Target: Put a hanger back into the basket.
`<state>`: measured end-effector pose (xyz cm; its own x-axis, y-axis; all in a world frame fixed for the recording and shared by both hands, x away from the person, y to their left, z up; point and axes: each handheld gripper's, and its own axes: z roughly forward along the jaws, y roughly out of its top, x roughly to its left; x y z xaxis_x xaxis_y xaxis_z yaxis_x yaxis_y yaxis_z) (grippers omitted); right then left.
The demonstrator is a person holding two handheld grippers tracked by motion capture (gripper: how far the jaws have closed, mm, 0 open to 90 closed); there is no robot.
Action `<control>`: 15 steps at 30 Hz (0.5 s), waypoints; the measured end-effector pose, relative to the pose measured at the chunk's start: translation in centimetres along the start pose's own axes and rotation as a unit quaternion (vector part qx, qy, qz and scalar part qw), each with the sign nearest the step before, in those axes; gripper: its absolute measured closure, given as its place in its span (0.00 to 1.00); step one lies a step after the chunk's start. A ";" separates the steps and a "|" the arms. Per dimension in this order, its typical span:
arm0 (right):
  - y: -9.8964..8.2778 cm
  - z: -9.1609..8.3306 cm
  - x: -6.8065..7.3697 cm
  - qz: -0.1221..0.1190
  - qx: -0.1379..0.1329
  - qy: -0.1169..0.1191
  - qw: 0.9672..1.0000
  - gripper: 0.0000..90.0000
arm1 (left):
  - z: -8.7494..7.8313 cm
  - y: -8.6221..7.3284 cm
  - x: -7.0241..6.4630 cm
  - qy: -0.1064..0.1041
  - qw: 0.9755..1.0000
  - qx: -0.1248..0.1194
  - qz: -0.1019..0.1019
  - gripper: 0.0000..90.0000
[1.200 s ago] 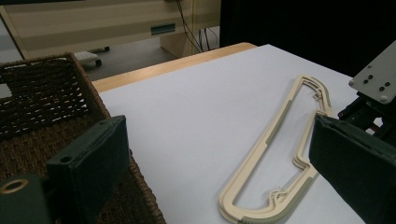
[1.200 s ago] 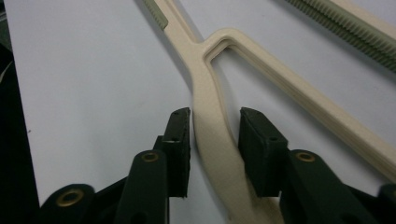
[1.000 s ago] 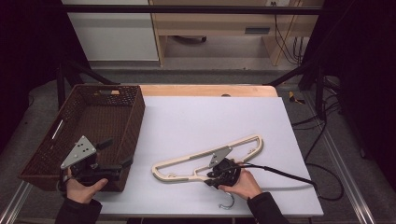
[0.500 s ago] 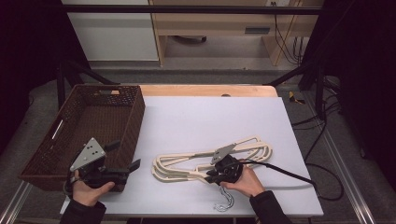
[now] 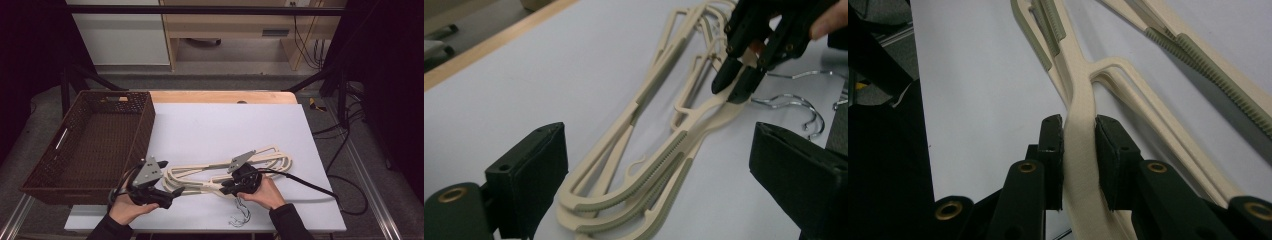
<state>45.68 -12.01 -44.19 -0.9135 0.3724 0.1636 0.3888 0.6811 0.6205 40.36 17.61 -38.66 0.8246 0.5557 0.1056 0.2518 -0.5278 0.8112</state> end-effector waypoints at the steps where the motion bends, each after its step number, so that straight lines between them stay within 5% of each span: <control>1: 0.0 0.0 0.0 -0.002 -0.002 0.001 1.000 0.82 | 0.6 0.1 -0.2 -0.003 1.000 0.011 0.007 0.10; 9: 0.1 -0.1 -0.1 0.007 -0.001 0.003 1.000 0.82 | 3.8 0.6 -0.7 -0.027 0.997 0.063 0.048 0.16; 15: 0.2 -0.3 -0.2 0.004 0.002 0.004 1.000 0.82 | 6.3 0.9 -0.7 -0.034 0.991 0.104 0.083 0.20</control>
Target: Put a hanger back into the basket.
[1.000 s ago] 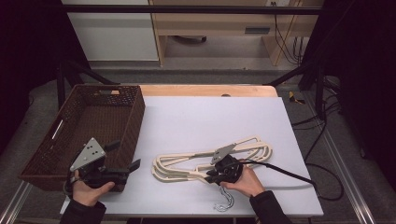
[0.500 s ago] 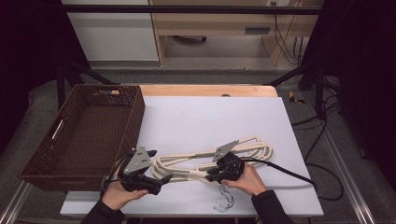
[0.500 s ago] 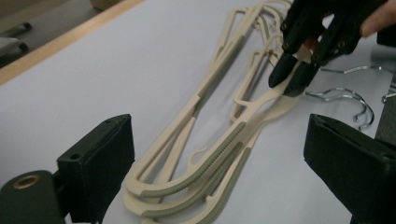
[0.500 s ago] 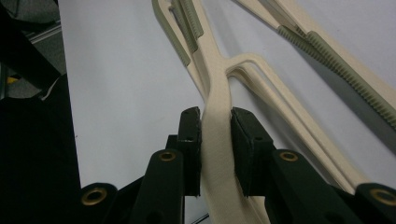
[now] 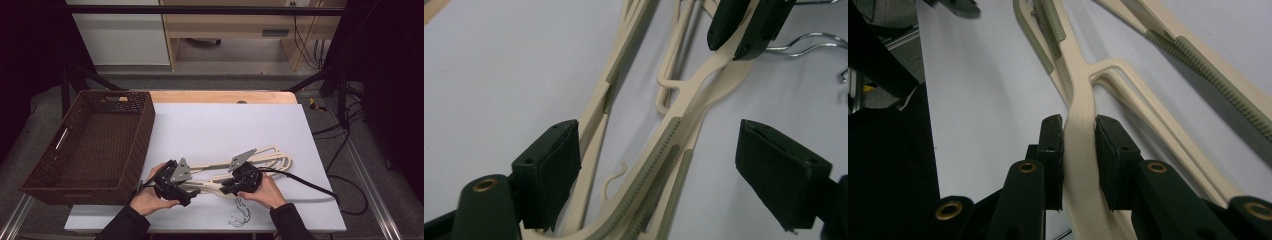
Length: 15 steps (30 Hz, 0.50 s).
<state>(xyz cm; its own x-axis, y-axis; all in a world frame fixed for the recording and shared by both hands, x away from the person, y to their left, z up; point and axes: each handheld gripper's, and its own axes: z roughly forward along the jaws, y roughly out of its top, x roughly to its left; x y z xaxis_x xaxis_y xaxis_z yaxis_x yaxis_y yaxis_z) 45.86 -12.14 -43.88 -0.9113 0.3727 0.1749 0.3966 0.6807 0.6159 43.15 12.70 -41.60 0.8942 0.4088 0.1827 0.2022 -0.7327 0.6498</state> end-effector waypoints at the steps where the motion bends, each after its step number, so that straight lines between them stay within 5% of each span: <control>1: 0.0 0.0 0.0 0.004 -0.003 0.003 1.000 0.82 | 0.2 0.0 0.0 -0.002 1.000 0.002 0.004 0.21; 15: 0.2 -0.2 -0.1 0.012 -0.006 0.009 1.000 0.82 | 3.5 0.8 -0.7 0.018 0.996 0.044 0.072 0.47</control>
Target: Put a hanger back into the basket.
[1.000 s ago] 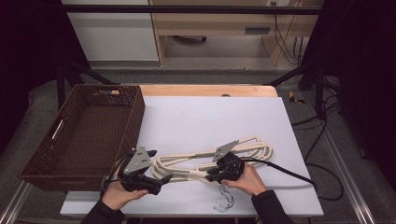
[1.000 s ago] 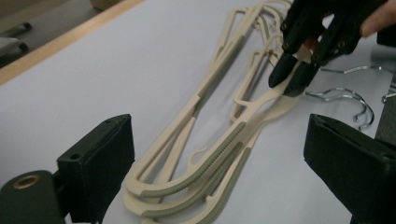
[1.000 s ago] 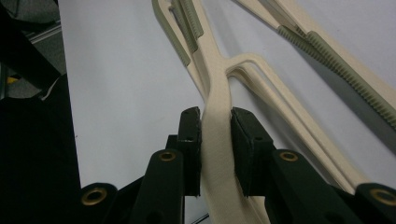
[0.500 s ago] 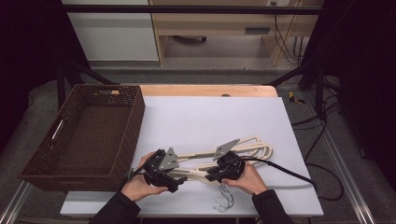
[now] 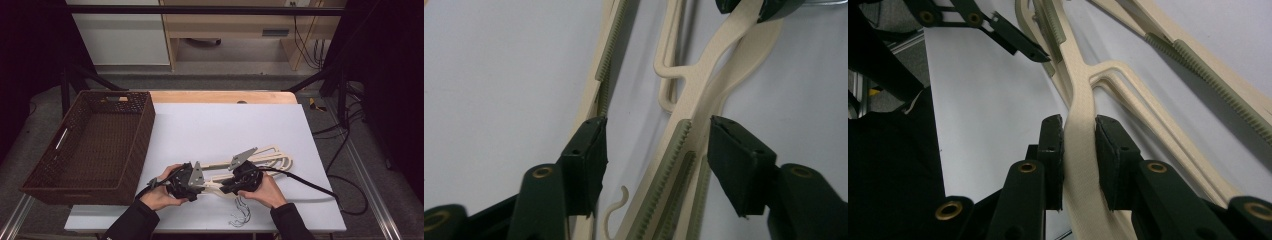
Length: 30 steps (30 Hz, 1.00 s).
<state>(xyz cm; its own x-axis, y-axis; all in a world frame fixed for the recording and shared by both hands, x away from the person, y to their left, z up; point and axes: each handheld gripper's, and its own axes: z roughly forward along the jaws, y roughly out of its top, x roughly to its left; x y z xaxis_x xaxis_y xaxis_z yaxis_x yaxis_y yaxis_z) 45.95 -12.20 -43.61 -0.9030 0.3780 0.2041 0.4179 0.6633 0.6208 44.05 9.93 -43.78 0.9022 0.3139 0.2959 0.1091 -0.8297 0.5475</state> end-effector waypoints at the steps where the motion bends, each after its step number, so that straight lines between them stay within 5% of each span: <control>1: 0.0 0.0 0.0 -0.003 0.002 0.000 1.000 0.82 | 0.2 0.1 -0.1 0.000 1.000 0.003 0.006 0.49; 8: 0.1 -0.1 -0.1 0.000 -0.003 0.000 1.000 0.82 | 0.8 0.6 -0.7 0.016 0.998 0.023 0.055 0.65; 16: 0.1 -0.4 0.0 0.004 -0.004 0.003 1.000 0.82 | 1.3 1.0 -1.5 0.041 0.995 0.025 0.083 0.79; 30: 0.2 -1.6 0.1 -0.008 -0.028 -0.008 1.000 0.80 | 0.6 1.3 -2.7 0.075 0.988 0.015 0.132 0.90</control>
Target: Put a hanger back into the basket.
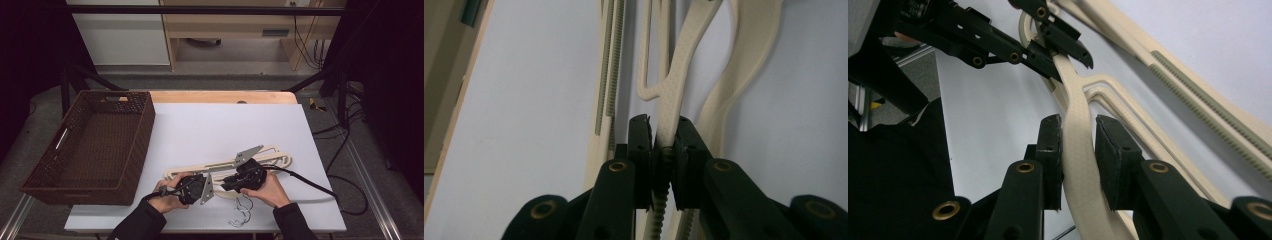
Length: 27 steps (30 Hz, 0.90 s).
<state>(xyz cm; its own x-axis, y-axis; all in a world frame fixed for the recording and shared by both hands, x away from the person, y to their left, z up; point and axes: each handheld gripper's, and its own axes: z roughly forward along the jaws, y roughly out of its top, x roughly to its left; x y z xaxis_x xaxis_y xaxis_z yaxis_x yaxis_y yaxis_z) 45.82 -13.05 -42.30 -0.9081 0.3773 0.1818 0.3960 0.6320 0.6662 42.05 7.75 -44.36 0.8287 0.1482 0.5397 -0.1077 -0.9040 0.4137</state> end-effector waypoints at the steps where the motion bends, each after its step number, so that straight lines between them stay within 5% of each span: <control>1: 0.0 -0.1 0.0 -0.001 -0.003 0.000 1.000 0.79 | 0.0 0.0 -0.1 0.003 1.000 -0.002 0.002 0.91; 8: 0.2 -1.7 -0.1 0.004 -0.052 -0.029 0.998 0.69 | -0.4 0.1 -0.1 0.020 1.000 -0.010 0.016 0.93; 12: 0.2 -3.2 -0.2 0.008 -0.100 -0.066 0.993 0.60 | -0.6 0.2 -0.1 0.027 0.999 -0.015 0.020 0.94; 19: -1.0 -6.5 -1.4 0.060 -0.190 -0.123 0.972 0.47 | -1.0 0.3 0.1 0.039 0.998 -0.041 0.004 0.95; 27: -2.9 -9.2 -2.8 0.106 -0.250 -0.170 0.947 0.31 | -2.1 0.3 1.2 0.060 0.996 -0.061 -0.013 0.95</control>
<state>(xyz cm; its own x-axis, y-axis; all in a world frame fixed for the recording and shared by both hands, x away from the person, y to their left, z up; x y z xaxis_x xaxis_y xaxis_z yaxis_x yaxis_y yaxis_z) 46.00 -22.14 -38.07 -0.6853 0.7097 0.1631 0.3727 0.1494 0.9159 41.86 8.50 -42.07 0.7616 0.2235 0.6083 -0.1601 -0.8447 0.5108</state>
